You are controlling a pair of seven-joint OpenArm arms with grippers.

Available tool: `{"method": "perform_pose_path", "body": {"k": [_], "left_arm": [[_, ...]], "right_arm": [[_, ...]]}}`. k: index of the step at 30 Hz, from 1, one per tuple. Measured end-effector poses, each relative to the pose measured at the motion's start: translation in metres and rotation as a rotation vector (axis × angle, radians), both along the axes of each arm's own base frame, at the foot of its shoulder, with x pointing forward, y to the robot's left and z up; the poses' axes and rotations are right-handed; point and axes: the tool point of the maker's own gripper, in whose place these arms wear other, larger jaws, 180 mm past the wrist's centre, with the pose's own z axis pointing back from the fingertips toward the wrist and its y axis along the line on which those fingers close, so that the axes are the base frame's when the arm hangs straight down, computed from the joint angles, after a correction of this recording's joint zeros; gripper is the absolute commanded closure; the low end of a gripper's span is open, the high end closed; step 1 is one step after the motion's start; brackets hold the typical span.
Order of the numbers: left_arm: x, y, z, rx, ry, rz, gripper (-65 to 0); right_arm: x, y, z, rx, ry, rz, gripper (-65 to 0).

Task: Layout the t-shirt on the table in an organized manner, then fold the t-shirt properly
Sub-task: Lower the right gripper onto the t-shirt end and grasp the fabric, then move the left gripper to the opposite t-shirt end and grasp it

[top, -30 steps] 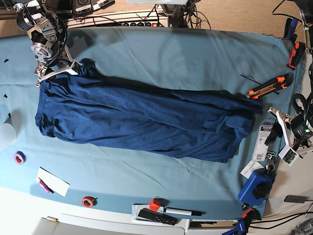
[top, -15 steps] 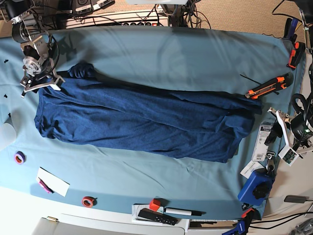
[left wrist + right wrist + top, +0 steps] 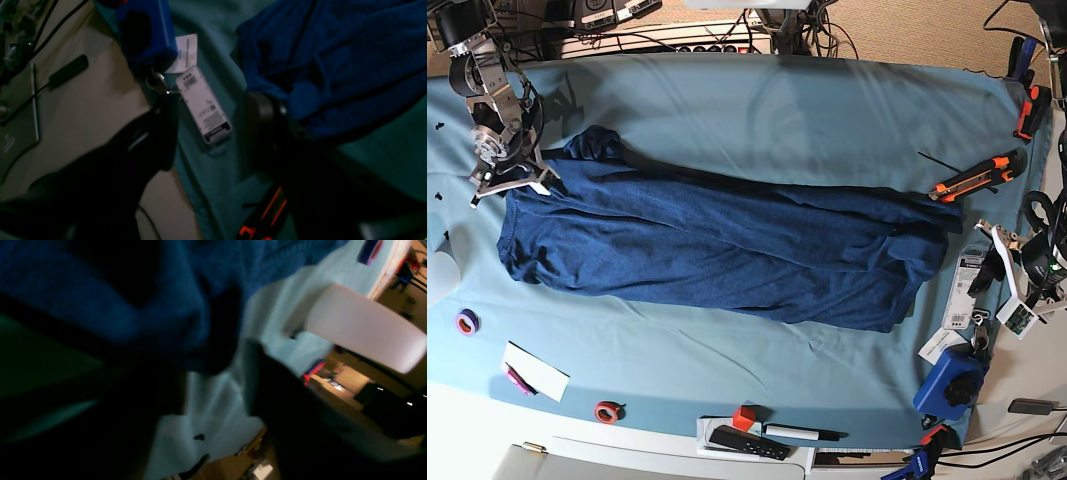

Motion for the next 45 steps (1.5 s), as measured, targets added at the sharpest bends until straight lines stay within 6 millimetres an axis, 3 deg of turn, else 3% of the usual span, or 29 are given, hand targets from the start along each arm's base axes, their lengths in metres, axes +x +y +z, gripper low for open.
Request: {"method": "perform_pose_path", "body": {"k": [1,2,5,10,13,17,22,27,29,32,38,42,45], "left_arm": [[0.0,0.0,0.0,0.002,0.003,0.001,-31.6],[-0.002,0.001,-0.002,0.012,0.013,-0.003,-31.6],[-0.01,0.001,-0.013,0.05,0.054,-0.043,-31.6],[-0.044,-0.016,-0.048,0.051,0.13,-0.184,-31.6],[-0.05,-0.024,-0.053,0.022,0.091,-0.212,-31.6],[-0.05,-0.003,-0.063,0.194,0.05,-0.2,-31.6],[-0.059,0.004,-0.071,0.307,0.062,-0.265,-31.6],[-0.085,-0.013,-0.118,0.523,0.14,-0.449,-31.6],[-0.084,-0.021,-0.127,0.608,0.083,-0.469,-31.6],[-0.076,-0.024,-0.127,0.746,-0.031,-0.468,-31.6],[-0.084,-0.045,-0.137,0.747,-0.08,-0.503,-31.6],[-0.092,-0.051,-0.145,0.724,-0.049,-0.529,-37.8],[-0.086,-0.05,-0.139,0.714,-0.091,-0.482,-41.1]], "right_arm": [[-0.001,0.002,-0.002,0.012,0.005,0.0,-1.3],[-0.002,0.002,-0.003,0.01,0.008,-0.002,0.0],[-0.002,0.002,-0.003,0.006,0.008,-0.007,0.0],[-0.002,0.002,-0.003,0.006,0.008,-0.007,0.0],[-0.001,0.002,-0.003,0.006,0.007,-0.006,0.0],[-0.001,0.002,-0.003,0.006,0.008,-0.006,0.0],[-0.001,0.002,-0.003,0.006,0.008,-0.005,0.0],[-0.001,0.002,-0.003,0.006,0.008,-0.005,0.0],[-0.001,0.002,-0.003,0.006,0.008,-0.005,0.0],[-0.001,0.002,-0.003,0.006,0.008,-0.005,0.0],[-0.001,0.002,-0.003,0.006,0.008,-0.006,0.0],[-0.001,0.002,-0.003,0.006,0.008,-0.005,0.0],[-0.001,0.002,-0.003,0.006,0.008,-0.005,0.0]]}}
